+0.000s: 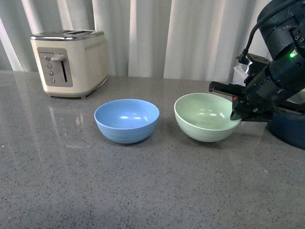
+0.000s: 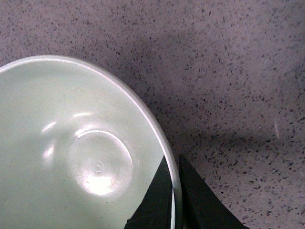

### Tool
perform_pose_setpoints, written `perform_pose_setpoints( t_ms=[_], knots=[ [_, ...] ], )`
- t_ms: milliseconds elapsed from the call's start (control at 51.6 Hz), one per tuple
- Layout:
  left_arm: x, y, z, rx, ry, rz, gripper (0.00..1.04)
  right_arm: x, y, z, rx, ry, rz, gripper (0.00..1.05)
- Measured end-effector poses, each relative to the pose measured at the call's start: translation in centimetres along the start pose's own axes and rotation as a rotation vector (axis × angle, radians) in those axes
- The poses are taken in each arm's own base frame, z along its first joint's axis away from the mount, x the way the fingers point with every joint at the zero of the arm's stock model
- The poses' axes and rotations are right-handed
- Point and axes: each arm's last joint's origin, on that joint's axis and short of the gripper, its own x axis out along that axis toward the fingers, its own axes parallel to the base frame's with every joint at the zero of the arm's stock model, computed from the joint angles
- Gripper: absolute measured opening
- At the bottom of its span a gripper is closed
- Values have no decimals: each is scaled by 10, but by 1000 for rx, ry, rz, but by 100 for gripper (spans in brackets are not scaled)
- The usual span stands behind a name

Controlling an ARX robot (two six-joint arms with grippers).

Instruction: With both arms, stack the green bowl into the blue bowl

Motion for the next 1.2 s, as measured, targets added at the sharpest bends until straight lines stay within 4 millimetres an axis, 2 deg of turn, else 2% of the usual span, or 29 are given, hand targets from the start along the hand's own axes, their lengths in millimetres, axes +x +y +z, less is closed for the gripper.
perform_pose_setpoints(
  t_ms=[155, 368, 465, 678, 872, 1008, 1202],
  knots=[
    [0, 0, 0, 0, 0, 0, 98, -10, 4, 10, -19, -22, 21, 1],
    [0, 0, 0, 0, 0, 0, 98, -28, 27, 26, -69, -74, 96, 1],
    [0, 0, 0, 0, 0, 0, 98, -35, 47, 27, -103, -81, 152, 1],
    [0, 0, 0, 0, 0, 0, 98, -42, 89, 17, -182, -64, 248, 1],
    [0, 0, 0, 0, 0, 0, 98, -40, 116, 10, -232, -44, 307, 1],
    [0, 0, 0, 0, 0, 0, 98, -32, 134, 4, -271, -19, 336, 1],
    [0, 0, 0, 0, 0, 0, 98, -19, 143, 3, -290, -2, 347, 1]
  ],
)
